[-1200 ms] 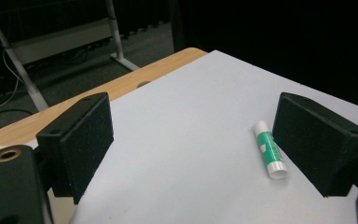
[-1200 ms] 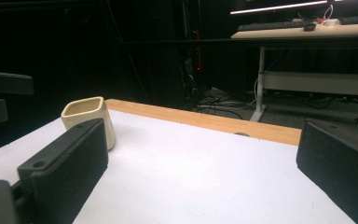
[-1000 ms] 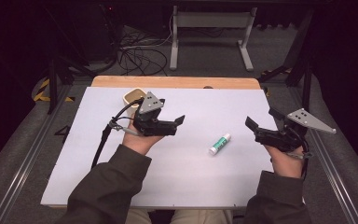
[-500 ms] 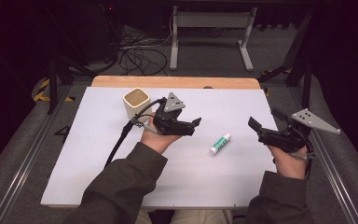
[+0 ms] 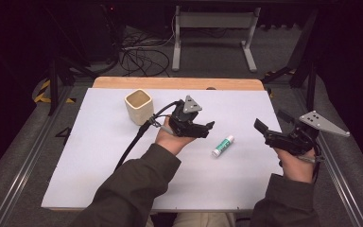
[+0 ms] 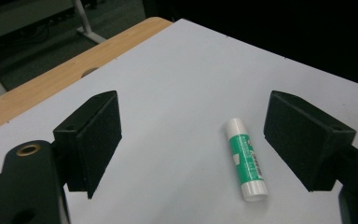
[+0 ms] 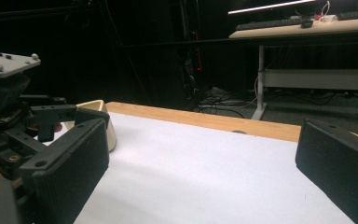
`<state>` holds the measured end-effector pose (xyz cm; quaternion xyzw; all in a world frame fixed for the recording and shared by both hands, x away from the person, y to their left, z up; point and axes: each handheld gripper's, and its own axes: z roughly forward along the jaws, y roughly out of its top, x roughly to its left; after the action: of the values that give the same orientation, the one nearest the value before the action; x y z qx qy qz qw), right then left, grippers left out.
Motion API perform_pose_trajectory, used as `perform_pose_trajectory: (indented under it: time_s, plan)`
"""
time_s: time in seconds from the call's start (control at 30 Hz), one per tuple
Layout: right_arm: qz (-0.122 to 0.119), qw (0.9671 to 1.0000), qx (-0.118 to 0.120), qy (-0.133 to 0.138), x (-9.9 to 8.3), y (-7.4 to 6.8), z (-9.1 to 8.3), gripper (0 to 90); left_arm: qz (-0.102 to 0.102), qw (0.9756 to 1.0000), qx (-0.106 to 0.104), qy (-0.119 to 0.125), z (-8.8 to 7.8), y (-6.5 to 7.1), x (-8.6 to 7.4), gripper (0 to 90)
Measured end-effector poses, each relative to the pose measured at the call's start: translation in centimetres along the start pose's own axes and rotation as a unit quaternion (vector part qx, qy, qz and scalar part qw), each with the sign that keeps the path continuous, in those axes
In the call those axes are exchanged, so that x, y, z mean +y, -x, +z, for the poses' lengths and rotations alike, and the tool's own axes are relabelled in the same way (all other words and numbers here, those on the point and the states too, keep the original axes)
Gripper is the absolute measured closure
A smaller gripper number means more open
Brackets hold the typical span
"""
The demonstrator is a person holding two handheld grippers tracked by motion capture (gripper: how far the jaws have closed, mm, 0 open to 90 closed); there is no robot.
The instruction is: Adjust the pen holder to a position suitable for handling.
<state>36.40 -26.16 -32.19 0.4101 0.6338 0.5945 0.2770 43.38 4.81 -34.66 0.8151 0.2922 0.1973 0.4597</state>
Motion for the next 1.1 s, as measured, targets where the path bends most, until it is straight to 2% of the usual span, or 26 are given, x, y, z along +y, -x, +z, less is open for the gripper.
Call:
perform_pose_trajectory:
  time_s: [0.47, 0.93, 1.1]
  plan:
    - [-0.002, 1.0, 0.004, 0.0, 0.1, 0.1, -0.3, 3.2, -0.015, 0.9999, -0.005, -0.005, 2.3, 0.4, 0.0, 22.5]
    - [-0.001, 1.0, 0.003, -0.003, 0.1, 0.3, -0.7, 3.2, -0.003, 0.9997, -0.013, -0.019, 4.6, 2.1, 0.6, 23.5]
    - [-0.001, 1.0, 0.003, -0.005, 0.1, 0.2, -0.5, 3.2, 0.0, 0.9995, -0.016, -0.026, 5.3, 2.3, 0.6, 23.8]
